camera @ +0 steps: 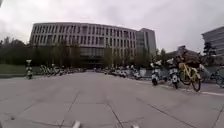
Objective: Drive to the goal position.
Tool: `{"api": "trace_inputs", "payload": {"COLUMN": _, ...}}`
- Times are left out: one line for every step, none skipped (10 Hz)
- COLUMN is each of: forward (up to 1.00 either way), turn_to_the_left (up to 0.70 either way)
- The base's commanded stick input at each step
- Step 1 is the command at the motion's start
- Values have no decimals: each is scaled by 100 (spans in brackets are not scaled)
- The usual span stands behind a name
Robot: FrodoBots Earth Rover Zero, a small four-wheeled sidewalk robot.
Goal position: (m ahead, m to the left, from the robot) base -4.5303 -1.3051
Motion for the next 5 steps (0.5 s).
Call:
{"api": "trace_inputs", "payload": {"forward": 70, "turn_to_the_left": 3}}
{"api": "trace_inputs", "payload": {"forward": 70, "turn_to_the_left": 3}}
{"api": "trace_inputs", "payload": {"forward": 70, "turn_to_the_left": 3}}
{"api": "trace_inputs", "payload": {"forward": 70, "turn_to_the_left": 3}}
{"api": "trace_inputs", "payload": {"forward": 70, "turn_to_the_left": 3}}
